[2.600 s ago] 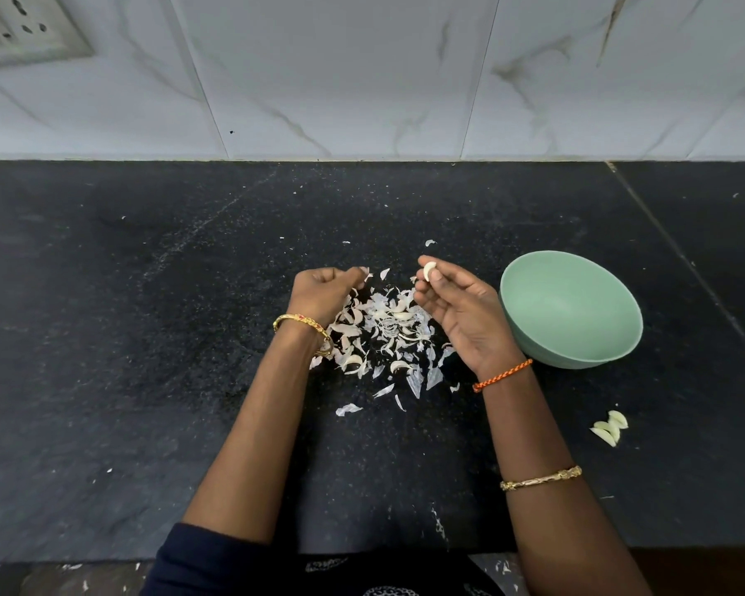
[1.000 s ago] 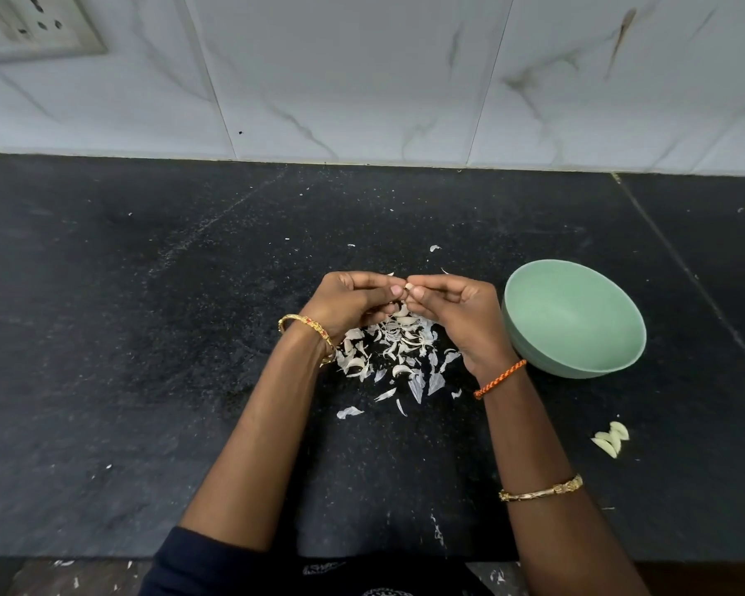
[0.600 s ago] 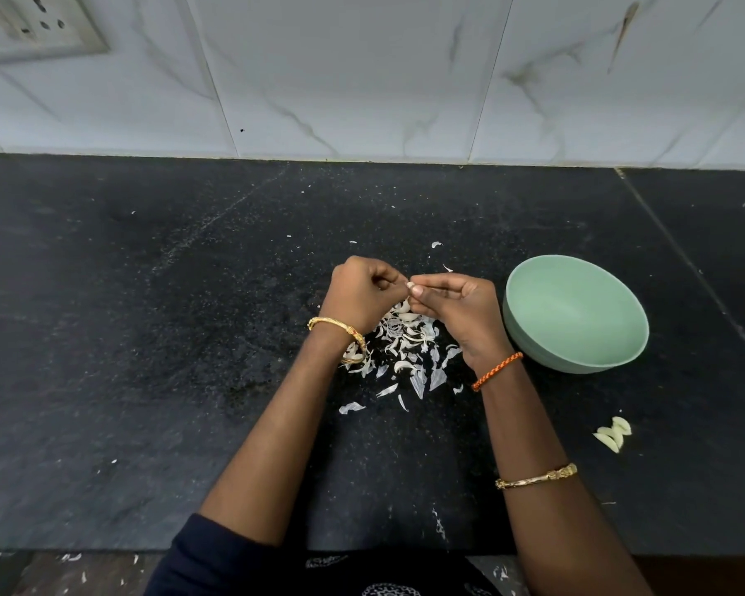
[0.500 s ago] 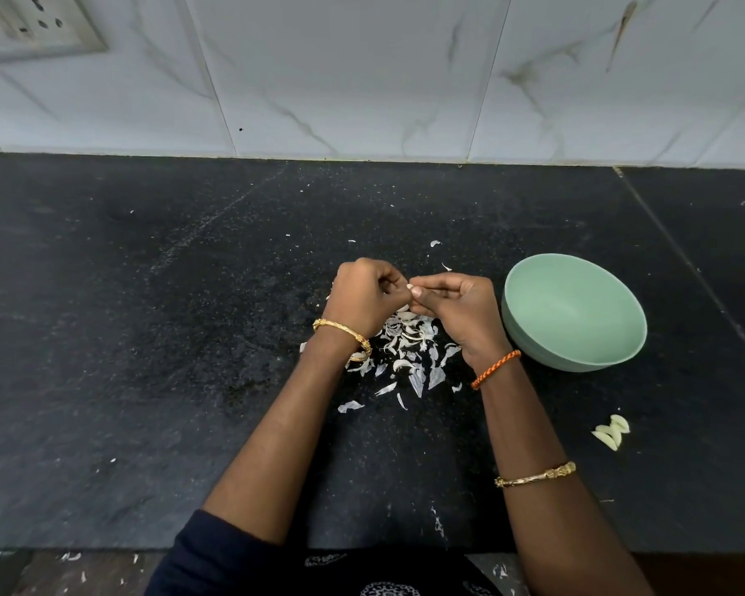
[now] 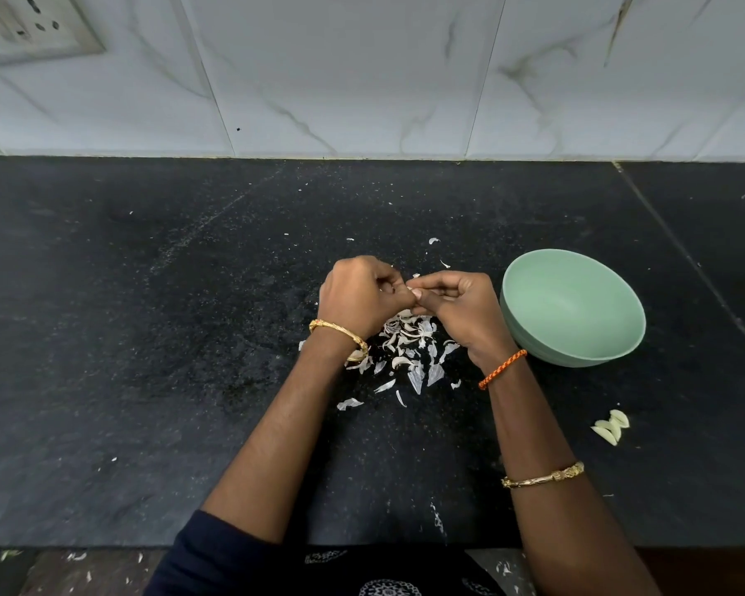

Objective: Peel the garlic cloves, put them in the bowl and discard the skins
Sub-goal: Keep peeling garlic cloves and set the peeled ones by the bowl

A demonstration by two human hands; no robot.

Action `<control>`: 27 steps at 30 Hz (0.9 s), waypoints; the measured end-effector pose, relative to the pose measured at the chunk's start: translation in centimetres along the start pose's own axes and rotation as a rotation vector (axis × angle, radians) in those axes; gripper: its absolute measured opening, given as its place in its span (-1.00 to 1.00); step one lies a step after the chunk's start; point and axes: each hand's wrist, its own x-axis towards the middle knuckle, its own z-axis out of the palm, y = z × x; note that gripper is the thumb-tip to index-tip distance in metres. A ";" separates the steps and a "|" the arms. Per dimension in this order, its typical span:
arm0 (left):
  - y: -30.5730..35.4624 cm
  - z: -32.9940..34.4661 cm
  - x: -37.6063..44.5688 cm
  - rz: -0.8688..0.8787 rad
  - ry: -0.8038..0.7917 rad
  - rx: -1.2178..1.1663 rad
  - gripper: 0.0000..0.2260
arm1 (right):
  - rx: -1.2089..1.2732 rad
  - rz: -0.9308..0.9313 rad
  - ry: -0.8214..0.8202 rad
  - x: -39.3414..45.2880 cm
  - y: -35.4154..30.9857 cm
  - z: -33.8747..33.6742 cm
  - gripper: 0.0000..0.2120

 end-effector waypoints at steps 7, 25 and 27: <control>-0.1 -0.8 0.7 -0.371 -0.165 -0.406 -0.85 | 0.053 -0.114 -0.083 -0.4 0.3 0.4 -0.77; 0.5 0.1 0.2 -0.716 -0.365 -0.671 -0.77 | 0.753 -0.011 -0.090 0.1 0.5 1.4 -0.78; 0.7 0.1 0.2 -0.628 -0.290 -0.640 -0.70 | 0.714 -0.005 -0.076 0.1 0.6 1.2 -0.78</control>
